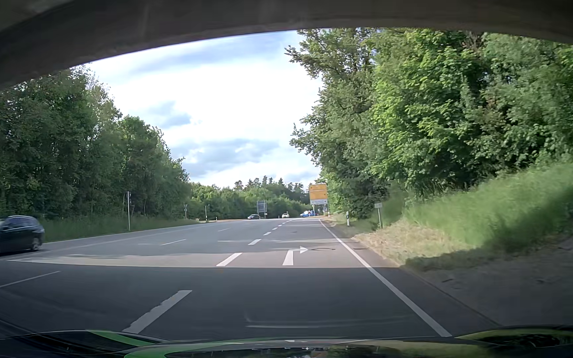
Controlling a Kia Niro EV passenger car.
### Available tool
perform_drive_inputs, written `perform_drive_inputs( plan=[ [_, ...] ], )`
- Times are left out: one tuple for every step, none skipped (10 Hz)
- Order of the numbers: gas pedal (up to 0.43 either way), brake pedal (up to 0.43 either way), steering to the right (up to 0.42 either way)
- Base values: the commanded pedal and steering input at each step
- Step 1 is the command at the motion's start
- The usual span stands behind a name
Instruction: Follow the waypoints while adhering to traffic rules and regulations
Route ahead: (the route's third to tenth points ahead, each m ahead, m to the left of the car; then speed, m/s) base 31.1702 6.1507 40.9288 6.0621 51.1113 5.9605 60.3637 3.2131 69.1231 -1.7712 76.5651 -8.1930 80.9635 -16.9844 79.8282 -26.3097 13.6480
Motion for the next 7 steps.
perform_drive_inputs(
  plan=[
    [0.000,0.183,-0.005],
    [0.000,0.171,-0.005],
    [0.000,0.128,-0.005],
    [0.000,0.140,-0.005],
    [0.000,0.146,-0.004],
    [0.000,0.140,-0.004],
    [0.000,0.122,-0.005]
  ],
)
